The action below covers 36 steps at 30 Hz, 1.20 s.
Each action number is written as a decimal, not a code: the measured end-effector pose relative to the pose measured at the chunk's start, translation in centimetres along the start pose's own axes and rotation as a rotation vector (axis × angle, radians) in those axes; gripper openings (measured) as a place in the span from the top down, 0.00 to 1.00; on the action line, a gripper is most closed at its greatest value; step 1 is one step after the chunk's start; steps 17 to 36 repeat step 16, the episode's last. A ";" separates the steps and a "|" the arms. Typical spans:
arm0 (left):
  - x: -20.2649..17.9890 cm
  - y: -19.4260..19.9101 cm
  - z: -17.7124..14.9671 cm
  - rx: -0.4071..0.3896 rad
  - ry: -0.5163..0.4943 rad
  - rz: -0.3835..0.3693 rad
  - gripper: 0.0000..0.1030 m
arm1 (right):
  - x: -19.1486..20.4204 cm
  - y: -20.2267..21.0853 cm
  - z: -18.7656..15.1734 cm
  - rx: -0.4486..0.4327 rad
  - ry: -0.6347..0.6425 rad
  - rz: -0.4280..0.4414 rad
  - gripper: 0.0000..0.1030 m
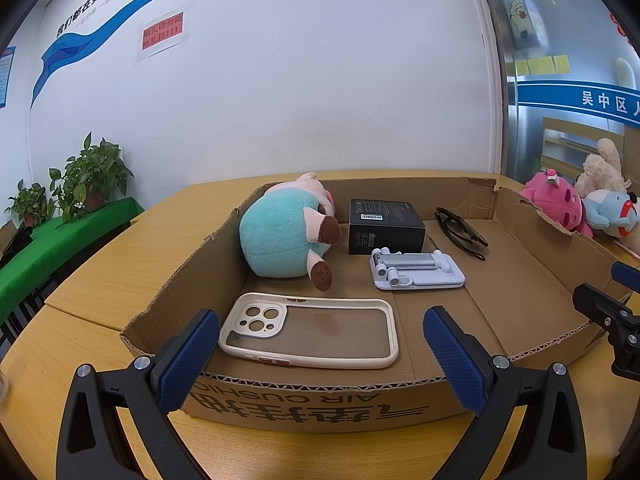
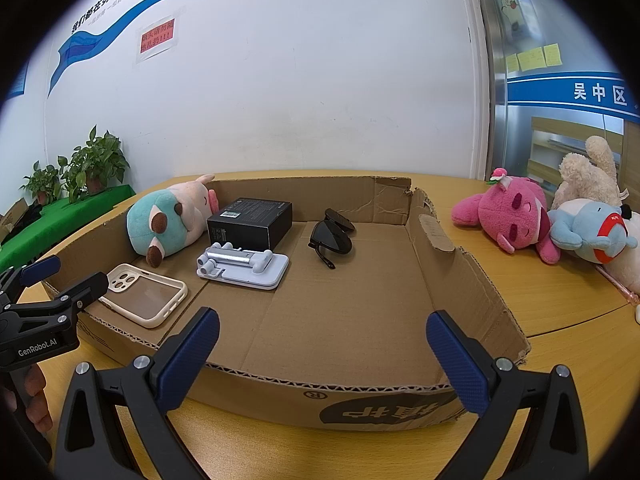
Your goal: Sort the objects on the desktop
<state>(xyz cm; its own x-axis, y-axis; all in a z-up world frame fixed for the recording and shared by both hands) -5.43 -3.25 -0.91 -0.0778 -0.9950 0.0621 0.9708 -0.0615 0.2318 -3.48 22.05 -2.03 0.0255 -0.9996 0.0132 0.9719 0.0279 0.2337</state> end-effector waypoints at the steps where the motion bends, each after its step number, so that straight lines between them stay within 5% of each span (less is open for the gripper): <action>1: 0.0 0.0 0.0 -0.001 0.002 -0.003 0.00 | 0.0 0.0 0.0 0.000 0.000 0.000 0.00; 36: -0.2 -0.1 0.0 0.000 -0.002 0.001 0.00 | 0.0 0.0 0.0 0.000 0.000 0.000 0.00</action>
Point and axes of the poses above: each gripper's, at about its wrist camera, not at the fingertips, and y roughly against the way its jaws point, x to its left, z to its top, the point moved 3 cm from there along -y, roughly the way its jaws point, and after that the axes turned 13 degrees about -x, right-handed, at the moved point
